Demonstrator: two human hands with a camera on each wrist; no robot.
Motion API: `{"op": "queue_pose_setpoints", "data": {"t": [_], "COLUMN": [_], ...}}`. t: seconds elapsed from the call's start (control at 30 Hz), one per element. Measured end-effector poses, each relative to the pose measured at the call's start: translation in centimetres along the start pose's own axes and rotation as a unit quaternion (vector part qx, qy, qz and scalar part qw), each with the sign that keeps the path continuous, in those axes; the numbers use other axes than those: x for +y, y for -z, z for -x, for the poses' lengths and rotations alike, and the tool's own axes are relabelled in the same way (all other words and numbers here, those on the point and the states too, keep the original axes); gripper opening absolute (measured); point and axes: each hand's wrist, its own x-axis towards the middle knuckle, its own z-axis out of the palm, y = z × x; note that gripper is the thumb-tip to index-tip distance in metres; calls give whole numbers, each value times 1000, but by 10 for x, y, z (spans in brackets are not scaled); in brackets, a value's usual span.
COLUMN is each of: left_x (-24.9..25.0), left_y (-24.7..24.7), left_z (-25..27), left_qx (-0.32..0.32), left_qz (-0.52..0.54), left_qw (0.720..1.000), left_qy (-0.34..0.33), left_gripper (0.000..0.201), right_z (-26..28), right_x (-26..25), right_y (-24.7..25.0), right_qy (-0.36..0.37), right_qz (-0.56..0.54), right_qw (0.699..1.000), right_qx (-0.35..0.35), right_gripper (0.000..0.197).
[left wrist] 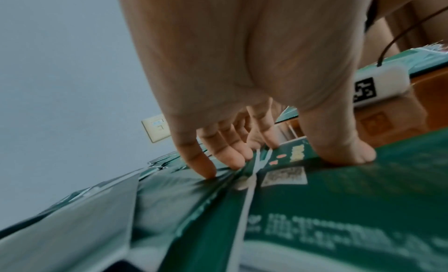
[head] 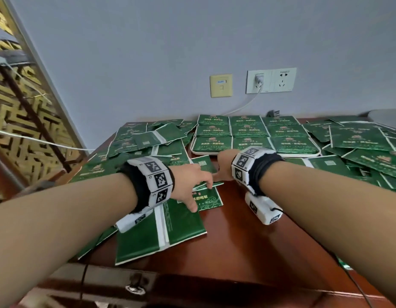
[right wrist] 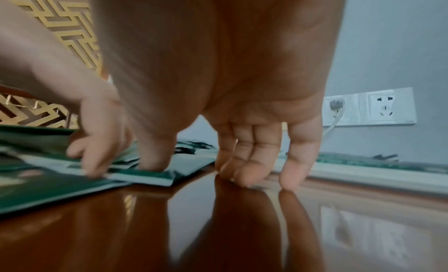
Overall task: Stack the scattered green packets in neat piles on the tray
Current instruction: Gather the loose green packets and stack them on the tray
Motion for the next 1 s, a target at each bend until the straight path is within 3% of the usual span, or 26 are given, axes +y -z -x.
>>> {"op": "queue_pose_setpoints", "data": {"t": [0.17, 0.4, 0.87, 1.0], "left_x": [-3, -5, -5, 5], "left_y": [-2, -6, -3, 10], "left_z": [-2, -2, -6, -3], "left_qx": [2, 13, -1, 32], "left_qz": [29, 23, 24, 55], "left_qw": [1000, 999, 999, 996], "left_qy": [12, -28, -48, -61], "left_gripper": [66, 25, 16, 18], "right_z": [-16, -16, 4, 16], "right_x": [-3, -10, -12, 0], "right_y": [-10, -4, -1, 11], "right_qy": [-14, -29, -14, -23], "right_qz": [-14, 20, 13, 13], "right_qw": [999, 999, 998, 997], "right_qx": [-39, -30, -52, -71], "right_gripper": [39, 50, 45, 36]}}
